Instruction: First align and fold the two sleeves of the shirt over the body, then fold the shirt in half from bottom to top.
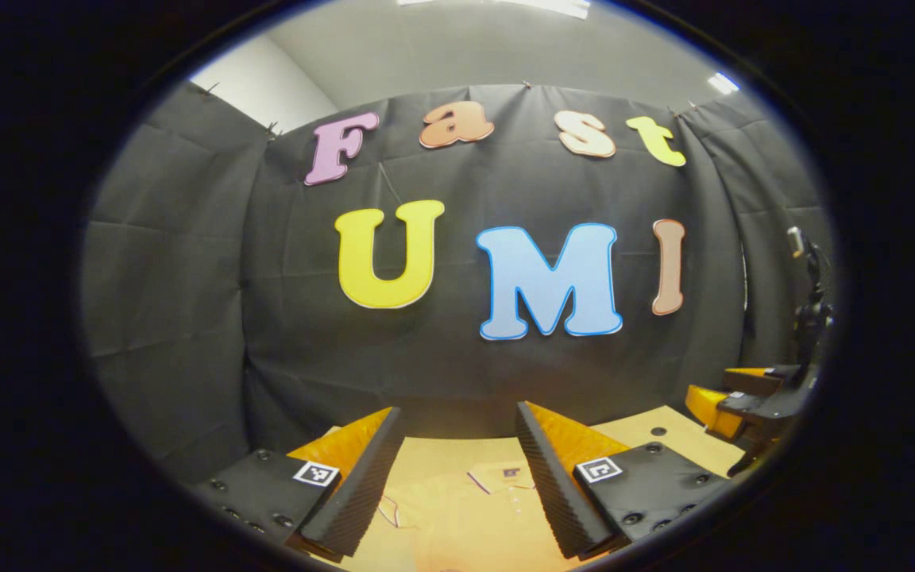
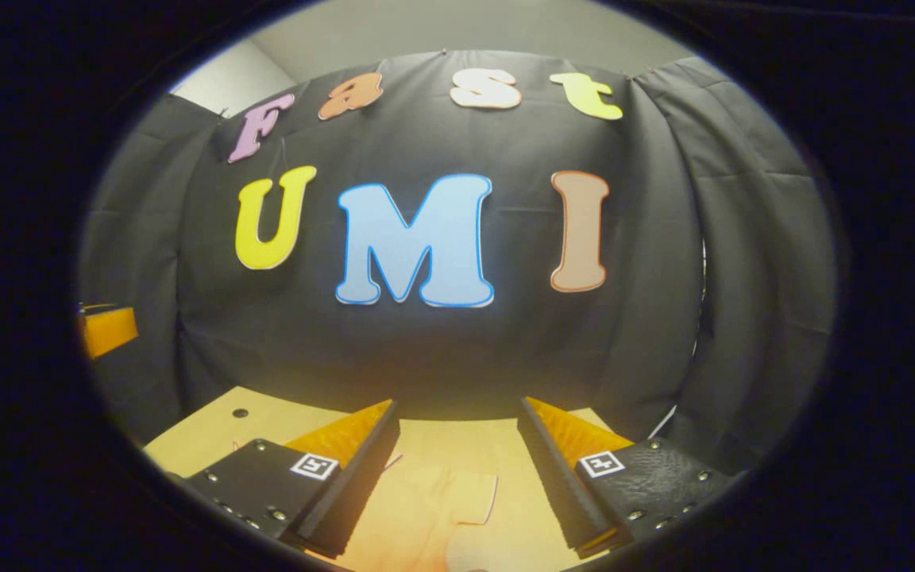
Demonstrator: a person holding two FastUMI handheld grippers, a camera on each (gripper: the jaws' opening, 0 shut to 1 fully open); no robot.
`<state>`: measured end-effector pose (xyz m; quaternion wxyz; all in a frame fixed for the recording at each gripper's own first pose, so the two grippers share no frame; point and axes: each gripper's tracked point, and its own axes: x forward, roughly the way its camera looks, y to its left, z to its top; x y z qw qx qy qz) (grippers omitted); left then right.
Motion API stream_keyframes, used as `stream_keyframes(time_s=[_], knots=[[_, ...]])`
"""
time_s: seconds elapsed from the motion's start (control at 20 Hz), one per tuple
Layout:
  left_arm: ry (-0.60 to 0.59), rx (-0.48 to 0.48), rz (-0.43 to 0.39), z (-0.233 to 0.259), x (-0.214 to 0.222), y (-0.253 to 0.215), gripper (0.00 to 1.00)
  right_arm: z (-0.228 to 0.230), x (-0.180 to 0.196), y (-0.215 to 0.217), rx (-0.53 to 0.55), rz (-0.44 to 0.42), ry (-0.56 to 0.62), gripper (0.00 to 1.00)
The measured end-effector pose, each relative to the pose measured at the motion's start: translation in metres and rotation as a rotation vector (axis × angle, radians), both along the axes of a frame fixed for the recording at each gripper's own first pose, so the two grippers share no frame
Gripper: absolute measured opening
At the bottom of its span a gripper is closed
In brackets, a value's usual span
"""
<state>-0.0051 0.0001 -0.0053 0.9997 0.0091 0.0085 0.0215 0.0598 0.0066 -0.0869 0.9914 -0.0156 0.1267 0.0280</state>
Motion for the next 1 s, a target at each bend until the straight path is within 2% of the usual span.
stream_keyframes(time_s=[0.25,0.55,0.75,1.0], knots=[[0.018,-0.038,0.055,-0.008,-0.006,0.017,0.93,-0.071,0.038,-0.012,0.065,-0.033,0.163,0.95],[0.039,-0.059,0.115,-0.015,-0.015,0.032,0.93,-0.150,0.067,-0.020,-0.006,-0.021,0.308,0.95],[0.051,-0.079,0.136,-0.020,-0.016,0.036,0.93,-0.195,0.082,-0.022,-0.016,-0.012,0.392,0.95],[0.058,-0.109,0.161,-0.026,-0.021,0.039,0.93,-0.253,0.090,-0.032,-0.045,-0.009,0.519,0.95]])
